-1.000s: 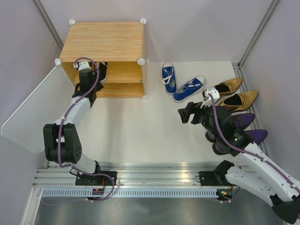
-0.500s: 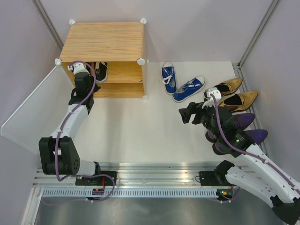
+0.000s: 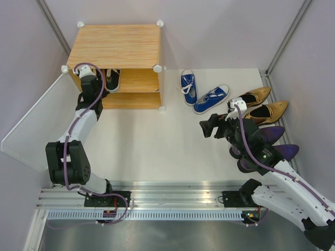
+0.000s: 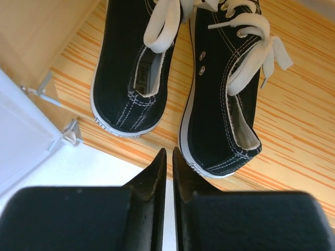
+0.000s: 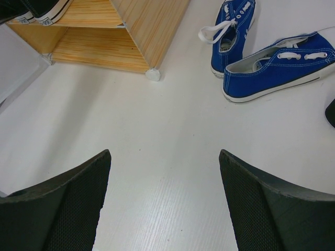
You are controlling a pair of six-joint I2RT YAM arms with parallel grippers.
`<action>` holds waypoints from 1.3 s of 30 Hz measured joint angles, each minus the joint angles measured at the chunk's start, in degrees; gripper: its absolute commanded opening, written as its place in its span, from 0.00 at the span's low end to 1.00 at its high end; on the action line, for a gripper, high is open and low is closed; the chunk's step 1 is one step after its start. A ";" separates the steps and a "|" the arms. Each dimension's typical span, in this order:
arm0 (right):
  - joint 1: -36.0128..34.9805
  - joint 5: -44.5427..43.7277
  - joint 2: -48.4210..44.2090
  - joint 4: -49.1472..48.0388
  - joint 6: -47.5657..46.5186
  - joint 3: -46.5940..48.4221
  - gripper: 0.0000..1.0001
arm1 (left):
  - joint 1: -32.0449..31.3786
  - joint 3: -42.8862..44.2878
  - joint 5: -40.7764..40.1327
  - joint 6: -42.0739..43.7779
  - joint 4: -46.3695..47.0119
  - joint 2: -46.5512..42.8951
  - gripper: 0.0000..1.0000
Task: Place and organize the shoes in the shoe cabinet
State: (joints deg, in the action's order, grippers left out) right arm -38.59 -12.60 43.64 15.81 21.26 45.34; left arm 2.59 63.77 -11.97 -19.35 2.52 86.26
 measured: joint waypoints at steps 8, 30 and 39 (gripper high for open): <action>0.20 -0.39 0.50 0.00 -0.02 0.00 0.88 | 0.42 0.04 1.66 -0.52 2.54 3.34 0.07; 0.37 -0.42 0.76 -0.02 -0.02 0.00 0.87 | 3.19 1.42 0.33 2.99 6.19 6.82 0.02; 0.35 -0.42 0.76 0.00 -0.02 0.00 0.88 | 4.68 1.42 -0.76 3.56 6.03 6.36 0.15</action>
State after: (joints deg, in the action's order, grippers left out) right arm -38.24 -13.02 44.40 15.81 21.23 45.34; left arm 7.27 65.19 -12.73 -15.79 8.56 92.62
